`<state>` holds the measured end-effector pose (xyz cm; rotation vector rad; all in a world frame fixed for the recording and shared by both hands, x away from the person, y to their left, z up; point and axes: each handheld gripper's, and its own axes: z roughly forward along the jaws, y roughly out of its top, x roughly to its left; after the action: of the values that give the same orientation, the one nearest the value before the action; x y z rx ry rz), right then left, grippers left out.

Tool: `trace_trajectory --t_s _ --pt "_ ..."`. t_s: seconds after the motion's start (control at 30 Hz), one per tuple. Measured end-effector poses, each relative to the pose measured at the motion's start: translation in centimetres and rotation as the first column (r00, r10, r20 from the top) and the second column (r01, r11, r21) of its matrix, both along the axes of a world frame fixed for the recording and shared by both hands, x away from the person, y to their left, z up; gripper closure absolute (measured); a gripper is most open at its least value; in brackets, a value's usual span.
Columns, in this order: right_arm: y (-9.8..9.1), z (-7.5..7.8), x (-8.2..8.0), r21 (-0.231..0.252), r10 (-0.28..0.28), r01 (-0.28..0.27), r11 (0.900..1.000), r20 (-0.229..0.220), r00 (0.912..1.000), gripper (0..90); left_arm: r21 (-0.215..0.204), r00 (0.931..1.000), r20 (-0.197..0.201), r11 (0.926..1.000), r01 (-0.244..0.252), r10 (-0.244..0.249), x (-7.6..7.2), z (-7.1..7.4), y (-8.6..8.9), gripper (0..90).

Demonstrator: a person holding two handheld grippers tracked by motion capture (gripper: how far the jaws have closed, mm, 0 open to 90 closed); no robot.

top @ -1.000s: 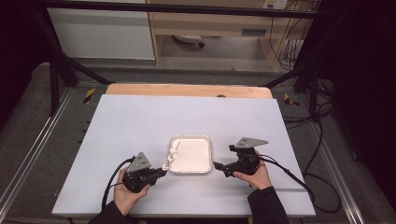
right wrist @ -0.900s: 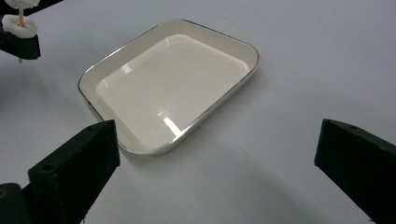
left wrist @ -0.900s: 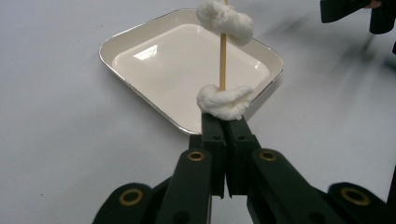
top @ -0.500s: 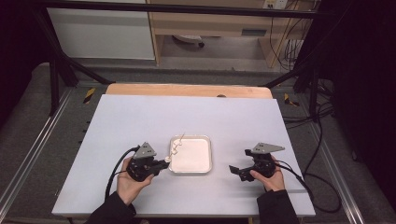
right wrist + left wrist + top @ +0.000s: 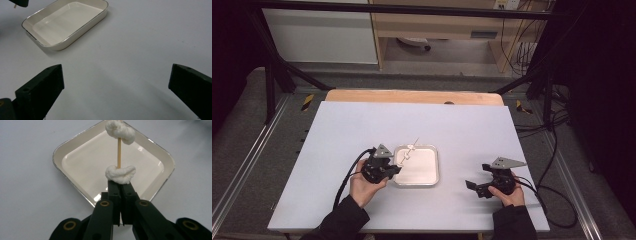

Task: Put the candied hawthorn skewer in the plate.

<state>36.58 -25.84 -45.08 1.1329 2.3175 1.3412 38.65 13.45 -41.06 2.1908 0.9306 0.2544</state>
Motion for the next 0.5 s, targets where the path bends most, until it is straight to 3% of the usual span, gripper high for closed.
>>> trace_trajectory --t_s 0.13,0.33,0.5 --pt "-0.3 -0.1 -0.2 -0.011 -0.002 0.002 0.9999 0.000 1.0000 0.5 0.043 0.9999 -0.010 0.9990 -0.012 0.013 0.6 -0.8 -0.7 87.9" --pt "-0.4 -0.2 -0.2 -0.002 -0.010 0.010 0.9999 -0.005 0.9999 0.6 0.065 0.9992 -0.038 0.9978 -0.012 0.015 0.9 -1.3 -1.6 87.9" --pt "-0.5 -0.2 -0.2 -0.004 -0.010 0.010 0.9999 -0.001 1.0000 0.6 0.121 0.9991 -0.040 0.9926 -0.010 0.015 0.9 -1.7 -2.4 87.9"
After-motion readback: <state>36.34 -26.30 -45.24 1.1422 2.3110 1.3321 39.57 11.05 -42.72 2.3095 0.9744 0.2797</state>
